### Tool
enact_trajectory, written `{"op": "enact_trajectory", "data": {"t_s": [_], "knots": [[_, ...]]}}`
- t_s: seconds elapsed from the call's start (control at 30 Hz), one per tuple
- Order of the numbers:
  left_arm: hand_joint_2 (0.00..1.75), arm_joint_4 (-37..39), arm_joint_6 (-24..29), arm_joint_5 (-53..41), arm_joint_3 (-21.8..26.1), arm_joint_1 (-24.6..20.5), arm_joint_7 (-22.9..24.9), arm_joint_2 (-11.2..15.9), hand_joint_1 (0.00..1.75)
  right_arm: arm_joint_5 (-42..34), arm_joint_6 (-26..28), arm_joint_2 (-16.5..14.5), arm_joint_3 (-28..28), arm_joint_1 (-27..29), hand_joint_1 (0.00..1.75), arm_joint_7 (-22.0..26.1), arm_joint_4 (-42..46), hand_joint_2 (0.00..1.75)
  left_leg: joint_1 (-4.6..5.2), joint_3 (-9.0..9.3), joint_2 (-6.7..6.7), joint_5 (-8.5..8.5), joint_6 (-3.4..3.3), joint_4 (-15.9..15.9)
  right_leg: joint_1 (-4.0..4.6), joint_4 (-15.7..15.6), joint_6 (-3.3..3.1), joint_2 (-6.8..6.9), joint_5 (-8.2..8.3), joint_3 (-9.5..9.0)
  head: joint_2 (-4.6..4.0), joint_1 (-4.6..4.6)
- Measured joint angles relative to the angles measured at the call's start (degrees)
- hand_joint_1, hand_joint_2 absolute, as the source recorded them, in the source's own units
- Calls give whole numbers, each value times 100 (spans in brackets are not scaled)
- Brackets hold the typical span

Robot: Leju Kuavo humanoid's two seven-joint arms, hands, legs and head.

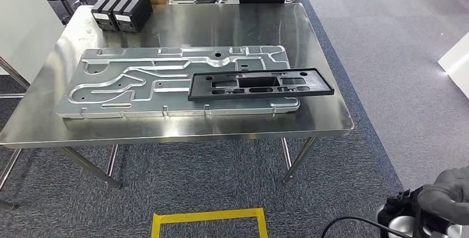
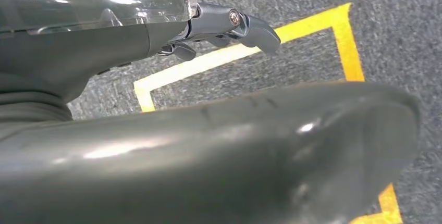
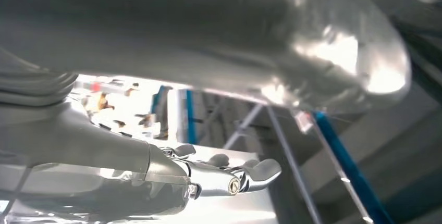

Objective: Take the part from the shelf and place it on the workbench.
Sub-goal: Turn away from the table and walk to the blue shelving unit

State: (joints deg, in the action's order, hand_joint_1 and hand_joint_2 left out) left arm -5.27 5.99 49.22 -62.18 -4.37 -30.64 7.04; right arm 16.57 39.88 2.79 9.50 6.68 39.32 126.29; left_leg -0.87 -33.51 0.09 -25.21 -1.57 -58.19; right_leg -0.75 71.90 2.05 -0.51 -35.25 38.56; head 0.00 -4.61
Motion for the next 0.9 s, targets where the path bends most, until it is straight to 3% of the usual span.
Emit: {"op": "enact_trajectory", "data": {"t_s": [0.03,0.07,0.13,0.2,0.27,0.33,0.37,0.47,0.5,0.53,0.57,0.63,0.7,0.73,0.83,0.87,0.9], "knots": [[0,0,-1,0,7,0,7,-5,0,-20,2,-25,45,89,0,0,-14,0,1,-45,5,31,7,-3,-17,145,20,5,-46,-2,0,0],[0,0,-1,0,11,0,14,-11,0,-47,3,-46,94,174,0,0,-33,0,1,-89,8,63,20,-7,-35,91,34,13,15,-109,0,0],[0,0,1,0,21,-2,33,-20,0,-105,2,-88,189,349,0,0,-93,0,-2,-158,9,124,59,-17,-70,-543,48,39,283,-612,0,0],[0,0,2,0,42,-4,58,-25,0,-88,-2,-150,290,520,0,1,-195,0,9,-199,5,184,122,-25,-61,-1263,15,49,410,-1092,0,0],[0,0,0,0,71,-6,95,-27,0,108,-53,-264,412,690,0,-15,-364,0,15,-210,4,260,202,-7,-20,-1519,-58,38,422,-1214,0,-1],[0,0,-8,0,88,3,125,-31,0,499,-235,-478,635,811,0,-94,-726,0,-2,-231,1,270,280,-4,-19,-1547,-162,42,512,-1149,0,0],[0,0,-14,0,90,10,133,-35,0,712,-379,-609,815,824,0,-133,-1000,0,-11,-271,-2,145,302,-90,-21,-1564,-218,50,571,-1103,0,1],[0,0,-29,0,90,21,137,-54,0,1152,-774,-957,1614,722,0,-77,-2124,0,-23,-498,-4,-666,317,-933,2,-1576,-319,80,743,-910,0,0],[0,0,-32,0,90,23,135,-56,0,1226,-830,-1032,1895,683,0,-37,-2500,0,-22,-544,-4,-844,319,-1264,17,-1562,-326,92,794,-832,0,0],[0,0,-33,0,89,27,134,-56,0,1312,-858,-1091,2145,641,0,-29,-2837,0,-20,-525,-4,-883,319,-1475,29,-1540,-327,101,843,-747,0,0],[0,0,-36,0,88,33,134,-57,0,1444,-868,-1133,2369,576,0,-45,-3160,0,-19,-428,-4,-797,313,-1521,38,-1512,-325,106,889,-658,0,0],[0,0,-39,0,86,34,131,-57,0,1880,-815,-1165,2852,338,0,-99,-4003,0,-12,38,-10,-489,270,-1033,48,-1452,-304,91,972,-501,0,0],[0,0,-39,0,82,11,125,-57,0,2386,-592,-1118,3462,53,0,-111,-5172,0,21,580,-25,-451,210,-251,63,-1402,-252,86,1042,-400,0,-1],[0,0,-39,0,80,3,121,-57,0,2632,-438,-1064,3752,-61,0,-138,-5763,0,42,728,-34,-508,183,11,64,-1387,-219,97,1077,-374,0,0],[0,0,-55,0,79,31,134,-61,0,3731,-97,-862,4561,-304,0,-775,-7380,0,57,726,-20,-491,79,200,50,-1373,-112,104,1152,-336,0,1],[0,0,-73,0,79,41,155,-64,0,4179,-62,-813,4801,-363,0,-1160,-7817,0,47,688,-3,-434,31,219,45,-1304,-80,89,1055,-301,0,1],[0,0,-97,0,80,46,185,-69,0,4617,-50,-777,5005,-417,0,-1601,-8212,0,34,636,17,-371,-16,239,38,-1139,-53,73,852,-240,0,2]]}}
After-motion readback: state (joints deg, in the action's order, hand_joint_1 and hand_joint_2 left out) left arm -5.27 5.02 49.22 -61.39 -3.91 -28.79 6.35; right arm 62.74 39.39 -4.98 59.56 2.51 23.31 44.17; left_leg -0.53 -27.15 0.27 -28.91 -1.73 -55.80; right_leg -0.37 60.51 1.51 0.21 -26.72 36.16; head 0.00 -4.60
